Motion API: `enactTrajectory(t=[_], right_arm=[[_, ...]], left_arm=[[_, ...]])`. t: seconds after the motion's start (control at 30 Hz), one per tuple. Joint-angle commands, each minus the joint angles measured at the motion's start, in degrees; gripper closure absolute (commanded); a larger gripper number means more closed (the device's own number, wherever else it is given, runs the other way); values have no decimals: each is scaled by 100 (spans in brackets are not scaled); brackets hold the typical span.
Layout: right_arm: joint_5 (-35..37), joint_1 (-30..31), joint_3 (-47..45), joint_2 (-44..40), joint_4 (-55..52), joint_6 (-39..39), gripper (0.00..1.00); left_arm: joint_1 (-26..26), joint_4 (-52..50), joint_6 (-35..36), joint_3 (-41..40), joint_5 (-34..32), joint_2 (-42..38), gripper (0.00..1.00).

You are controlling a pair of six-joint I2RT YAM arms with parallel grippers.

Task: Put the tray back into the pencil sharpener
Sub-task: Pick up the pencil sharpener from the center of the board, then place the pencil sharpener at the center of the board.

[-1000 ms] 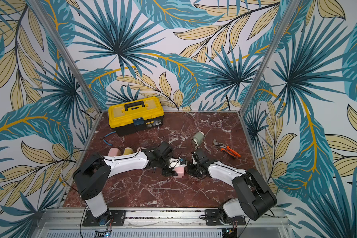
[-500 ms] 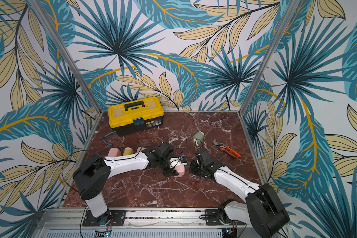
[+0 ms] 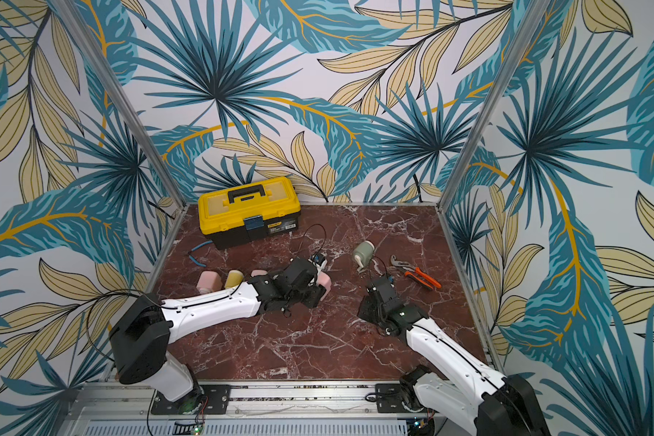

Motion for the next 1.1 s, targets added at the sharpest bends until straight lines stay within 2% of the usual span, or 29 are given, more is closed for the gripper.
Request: enactTrajectory(t=[0.0,0.23,0.43,0.97,1.07], right_arm=[[75,11,76,84,-182,0,78],[113,10,73,24,-309,-26,78],[113,10,86,-1,-373,-66,78],[120,11,148,-153,-587,-72,78],[134,11,156,-190,-599,-69,78]], left_arm=[[-38,141,-1299,93,-724,35,100],[-99,15,-2031,-30,-844,267,100],[-350,-687,-2325,346,-1634,656,100],[-233,-1148,-2861,698,-1725,1201,100],[-225,-1216,-2880,735,-1736,1257,86]])
